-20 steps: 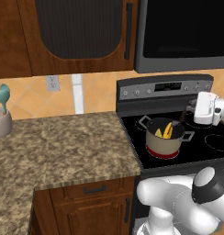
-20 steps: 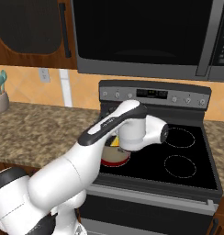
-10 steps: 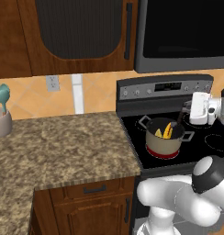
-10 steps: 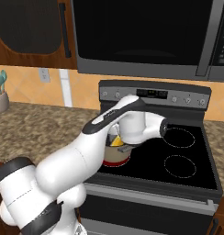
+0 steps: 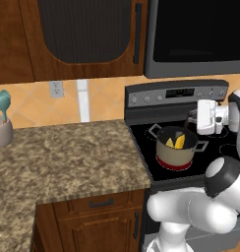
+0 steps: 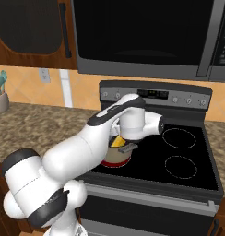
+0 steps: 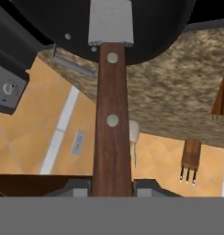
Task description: Put the corn and lemon wedge in the pot. Retrieve the spatula and lightly stir the vegetables in the pot.
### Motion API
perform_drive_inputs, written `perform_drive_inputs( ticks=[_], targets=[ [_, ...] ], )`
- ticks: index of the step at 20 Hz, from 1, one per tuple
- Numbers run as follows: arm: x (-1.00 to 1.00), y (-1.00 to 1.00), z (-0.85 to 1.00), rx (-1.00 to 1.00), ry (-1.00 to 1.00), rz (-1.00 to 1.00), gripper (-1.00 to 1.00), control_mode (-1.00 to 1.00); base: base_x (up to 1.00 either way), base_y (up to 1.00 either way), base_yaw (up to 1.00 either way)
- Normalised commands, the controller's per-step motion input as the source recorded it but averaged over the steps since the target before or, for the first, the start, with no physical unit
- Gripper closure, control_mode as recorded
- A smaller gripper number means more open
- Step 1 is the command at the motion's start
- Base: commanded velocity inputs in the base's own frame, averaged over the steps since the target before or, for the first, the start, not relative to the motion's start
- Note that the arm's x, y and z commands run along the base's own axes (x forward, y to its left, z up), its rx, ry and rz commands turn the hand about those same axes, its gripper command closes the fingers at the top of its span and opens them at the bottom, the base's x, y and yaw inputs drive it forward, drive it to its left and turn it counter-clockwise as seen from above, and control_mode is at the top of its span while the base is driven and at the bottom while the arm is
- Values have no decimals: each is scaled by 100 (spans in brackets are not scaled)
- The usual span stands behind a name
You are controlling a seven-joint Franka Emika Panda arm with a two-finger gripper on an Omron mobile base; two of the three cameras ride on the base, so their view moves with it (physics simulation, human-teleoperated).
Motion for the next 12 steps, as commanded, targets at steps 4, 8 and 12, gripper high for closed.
perform_drive_inputs(
  ticks=[4, 8, 12],
  targets=[
    [10, -15, -4, -4, 0, 0, 100, -100, 0, 0, 0],
    [37, -23, -31, -3, 5, 0, 100, -100, 0, 0, 0],
    [30, -3, -55, -3, 9, 0, 100, -100, 0, 0, 0]
  ],
)
